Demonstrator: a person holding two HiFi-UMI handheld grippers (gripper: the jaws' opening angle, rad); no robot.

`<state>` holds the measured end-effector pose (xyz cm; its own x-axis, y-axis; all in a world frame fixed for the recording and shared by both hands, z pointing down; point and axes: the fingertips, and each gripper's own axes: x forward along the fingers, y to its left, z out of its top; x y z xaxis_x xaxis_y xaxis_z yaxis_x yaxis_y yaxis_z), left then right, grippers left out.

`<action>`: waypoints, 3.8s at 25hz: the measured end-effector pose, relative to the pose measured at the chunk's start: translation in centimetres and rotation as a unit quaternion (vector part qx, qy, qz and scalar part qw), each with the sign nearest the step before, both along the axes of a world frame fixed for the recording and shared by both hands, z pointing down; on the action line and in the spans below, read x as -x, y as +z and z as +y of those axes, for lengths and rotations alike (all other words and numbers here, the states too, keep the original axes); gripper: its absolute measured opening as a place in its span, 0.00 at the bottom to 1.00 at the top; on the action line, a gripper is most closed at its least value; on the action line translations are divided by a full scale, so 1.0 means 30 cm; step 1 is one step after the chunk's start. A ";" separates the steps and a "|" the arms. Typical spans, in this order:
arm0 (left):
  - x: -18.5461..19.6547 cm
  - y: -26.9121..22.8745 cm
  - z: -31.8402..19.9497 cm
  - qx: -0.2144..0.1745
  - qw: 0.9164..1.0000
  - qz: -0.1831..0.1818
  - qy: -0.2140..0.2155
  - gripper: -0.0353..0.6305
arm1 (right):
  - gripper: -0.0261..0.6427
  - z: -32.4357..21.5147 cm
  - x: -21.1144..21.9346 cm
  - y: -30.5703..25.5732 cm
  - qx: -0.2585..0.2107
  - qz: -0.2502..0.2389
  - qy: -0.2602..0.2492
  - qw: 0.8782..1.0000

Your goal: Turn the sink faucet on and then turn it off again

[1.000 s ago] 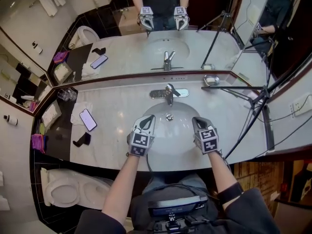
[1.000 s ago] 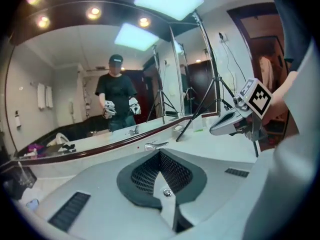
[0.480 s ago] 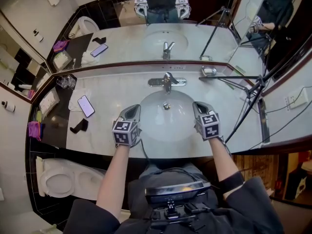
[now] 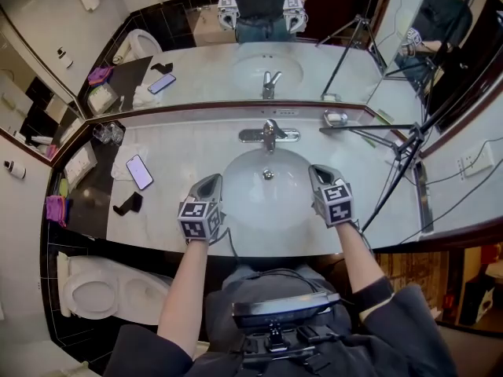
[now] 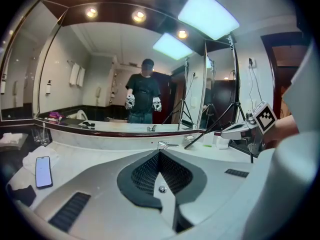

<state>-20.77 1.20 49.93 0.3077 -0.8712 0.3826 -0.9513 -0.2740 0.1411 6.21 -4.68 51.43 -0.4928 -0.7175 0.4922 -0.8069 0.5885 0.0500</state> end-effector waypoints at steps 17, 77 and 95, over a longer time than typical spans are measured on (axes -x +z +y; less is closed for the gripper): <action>-0.002 0.027 -0.054 -0.014 0.998 -0.057 0.004 0.06 | 0.07 -0.032 -0.018 0.032 0.021 -0.010 0.016 1.000; -0.634 0.463 -0.864 -0.066 0.895 -0.351 0.267 0.44 | 0.07 -0.147 -0.119 0.565 0.144 -0.008 0.058 0.988; -0.559 0.427 -0.940 -0.034 0.931 -0.272 0.242 0.44 | 0.07 -0.164 -0.101 0.525 0.144 -0.016 0.058 0.988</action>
<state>-4.00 -26.99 62.74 0.4466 -0.7088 0.5460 -0.6399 -0.6796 -0.3587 9.25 -9.60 67.17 -0.4344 -0.6026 0.6695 -0.8682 0.4781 -0.1329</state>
